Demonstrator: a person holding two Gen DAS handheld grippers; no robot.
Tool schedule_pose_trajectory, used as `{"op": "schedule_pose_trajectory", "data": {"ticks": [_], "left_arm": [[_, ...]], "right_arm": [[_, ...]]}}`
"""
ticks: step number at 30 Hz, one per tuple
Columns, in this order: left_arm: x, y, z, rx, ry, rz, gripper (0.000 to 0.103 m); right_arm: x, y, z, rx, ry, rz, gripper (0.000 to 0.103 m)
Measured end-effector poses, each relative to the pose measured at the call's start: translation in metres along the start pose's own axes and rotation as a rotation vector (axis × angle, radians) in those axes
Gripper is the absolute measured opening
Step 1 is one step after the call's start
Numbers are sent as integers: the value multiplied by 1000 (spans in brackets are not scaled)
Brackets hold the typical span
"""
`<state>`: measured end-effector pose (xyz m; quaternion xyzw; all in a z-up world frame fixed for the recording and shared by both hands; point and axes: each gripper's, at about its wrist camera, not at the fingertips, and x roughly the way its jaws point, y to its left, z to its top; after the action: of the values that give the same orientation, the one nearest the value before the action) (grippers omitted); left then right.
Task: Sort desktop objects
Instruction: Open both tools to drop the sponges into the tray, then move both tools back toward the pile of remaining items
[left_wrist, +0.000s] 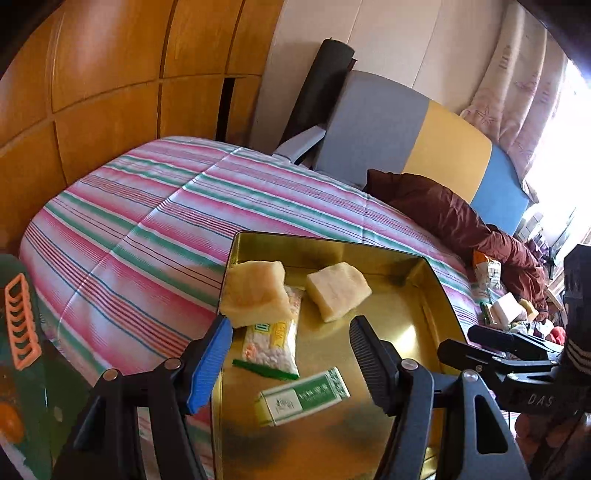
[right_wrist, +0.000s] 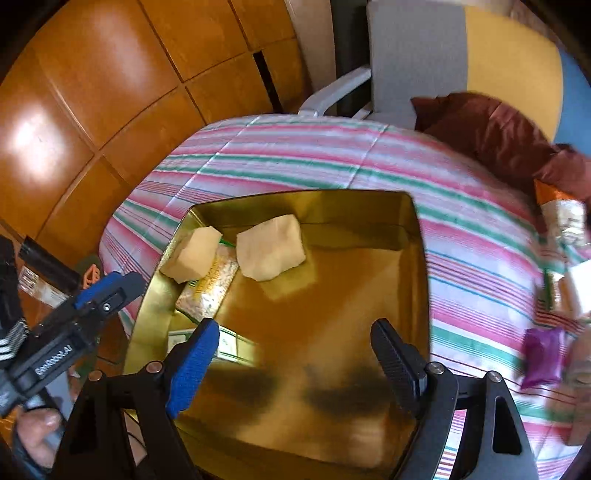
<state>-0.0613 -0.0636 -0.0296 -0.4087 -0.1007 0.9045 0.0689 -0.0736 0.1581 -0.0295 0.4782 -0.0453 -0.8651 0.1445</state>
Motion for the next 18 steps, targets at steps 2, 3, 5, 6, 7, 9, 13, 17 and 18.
{"op": "schedule_pose_trajectory", "data": {"ticks": [2,3,5,6,7,9,13,17,18], "left_arm": [[-5,-7,-3,17,-5,9,67],[-10,-11,-5,29,-13,15,67],[-20,-21,-8,67,-36,24,67],[-22,-25,-9,78,-46,28,67],[-26,-30,-11,95,-54,30,67],[-30,-39,-13,121,-60,44,67],[-32,-55,-20,159,-63,53,67],[-32,-65,-27,175,-54,37,67],[-32,-68,-29,177,-50,33,67]], "right_arm": [[-10,0,-5,-11,-29,-15,85],[-16,0,-9,-16,-44,-22,85],[-23,-1,-13,-28,-73,-43,85],[-27,-2,-17,-35,-88,-56,85],[-30,-3,-20,-38,-96,-63,85],[-35,-6,-26,-44,-110,-80,85],[-43,-11,-37,-64,-142,-149,88],[-55,-17,-48,-61,-196,-203,95],[-57,-19,-49,-59,-206,-207,96]]}}
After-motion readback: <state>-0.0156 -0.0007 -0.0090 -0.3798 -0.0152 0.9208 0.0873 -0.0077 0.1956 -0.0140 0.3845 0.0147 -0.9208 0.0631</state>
